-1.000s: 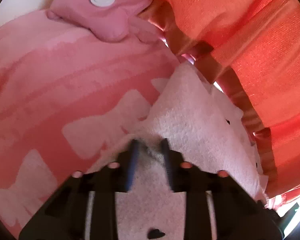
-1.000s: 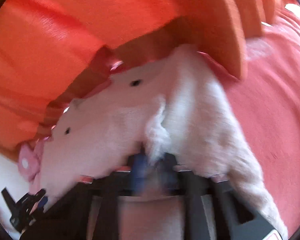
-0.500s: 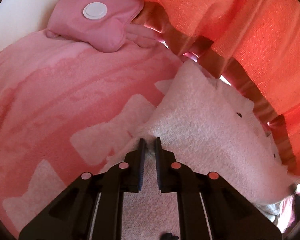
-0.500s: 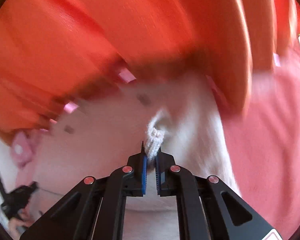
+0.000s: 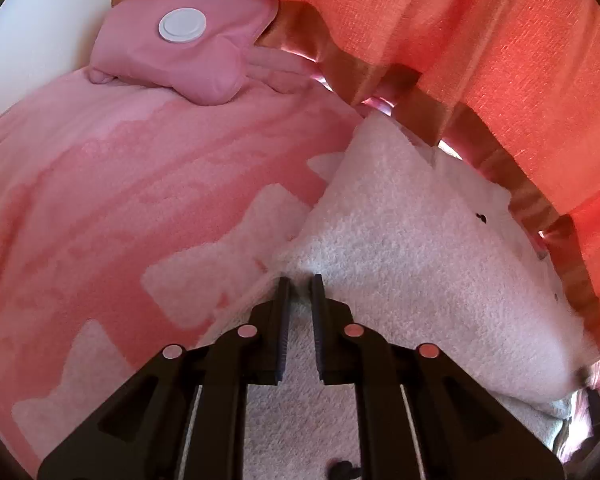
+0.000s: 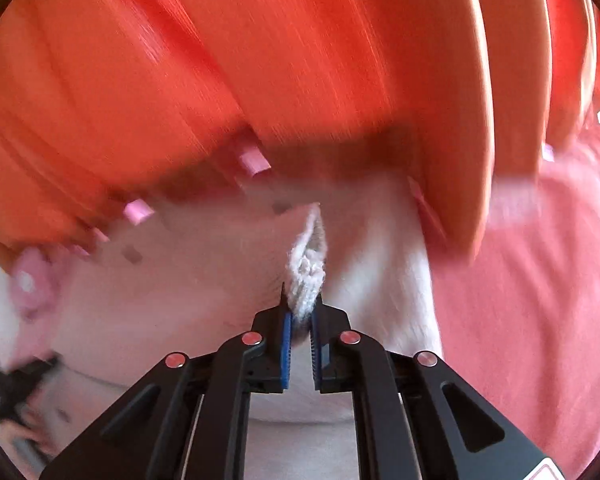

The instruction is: Fold small clothes

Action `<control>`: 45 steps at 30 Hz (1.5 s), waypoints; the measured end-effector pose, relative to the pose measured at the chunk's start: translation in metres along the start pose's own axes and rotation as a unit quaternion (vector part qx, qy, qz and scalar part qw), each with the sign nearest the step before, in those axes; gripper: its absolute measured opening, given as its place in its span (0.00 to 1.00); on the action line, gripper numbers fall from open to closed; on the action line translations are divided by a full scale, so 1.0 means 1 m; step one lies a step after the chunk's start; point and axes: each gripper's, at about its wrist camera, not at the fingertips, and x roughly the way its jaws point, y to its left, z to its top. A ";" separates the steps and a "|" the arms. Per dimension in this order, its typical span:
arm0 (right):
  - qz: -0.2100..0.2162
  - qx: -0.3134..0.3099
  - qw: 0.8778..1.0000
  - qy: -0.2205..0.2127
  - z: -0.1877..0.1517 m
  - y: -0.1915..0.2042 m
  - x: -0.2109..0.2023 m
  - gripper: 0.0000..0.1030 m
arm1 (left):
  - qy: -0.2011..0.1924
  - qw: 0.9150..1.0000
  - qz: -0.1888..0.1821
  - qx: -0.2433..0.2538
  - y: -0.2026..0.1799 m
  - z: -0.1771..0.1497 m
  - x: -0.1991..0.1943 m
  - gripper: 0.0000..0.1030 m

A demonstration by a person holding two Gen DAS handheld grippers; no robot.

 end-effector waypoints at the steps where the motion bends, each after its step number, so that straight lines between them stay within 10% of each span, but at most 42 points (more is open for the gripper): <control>1: 0.008 0.011 1.000 -0.014 -0.001 -0.005 -0.010 0.08 | 0.003 1.000 -0.005 -0.001 0.001 0.000 -0.002 0.10; 5: -0.020 0.009 0.998 -0.056 0.005 -0.002 -0.087 0.23 | 0.022 0.999 -0.033 -0.009 0.010 -0.005 -0.022 0.16; 10: 0.001 -0.016 1.000 0.011 -0.066 -0.017 -0.163 0.57 | 0.030 0.997 -0.065 0.023 0.040 -0.033 -0.086 0.70; 16: -0.002 -0.001 0.984 0.180 -0.159 -0.048 -0.165 0.58 | 0.117 0.989 -0.024 0.092 0.085 -0.097 -0.122 0.76; 23: 0.073 0.053 0.972 0.219 -0.173 -0.044 -0.160 0.59 | 0.159 0.985 -0.045 0.053 0.095 -0.132 -0.128 0.80; 25: 0.067 0.047 0.972 0.219 -0.174 -0.038 -0.153 0.54 | 0.155 0.986 -0.041 0.052 0.093 -0.135 -0.130 0.62; 26: 0.061 0.047 0.975 0.211 -0.173 -0.036 -0.154 0.44 | 0.152 0.986 -0.034 0.061 0.091 -0.135 -0.131 0.51; 27: 0.063 0.047 0.975 0.210 -0.175 -0.034 -0.154 0.13 | 0.153 0.985 -0.041 0.064 0.089 -0.135 -0.132 0.22; 28: 0.071 0.058 0.975 0.202 -0.173 -0.033 -0.157 0.11 | 0.160 0.984 -0.052 0.062 0.090 -0.134 -0.133 0.09; 37: 0.061 -0.019 0.997 0.053 -0.192 -0.020 -0.294 0.06 | 0.099 0.980 -0.121 0.126 0.091 -0.133 -0.246 0.06; 45: 0.030 -0.061 0.991 0.116 -0.298 -0.051 -0.370 0.06 | 0.152 0.970 -0.126 0.141 0.161 -0.226 -0.326 0.06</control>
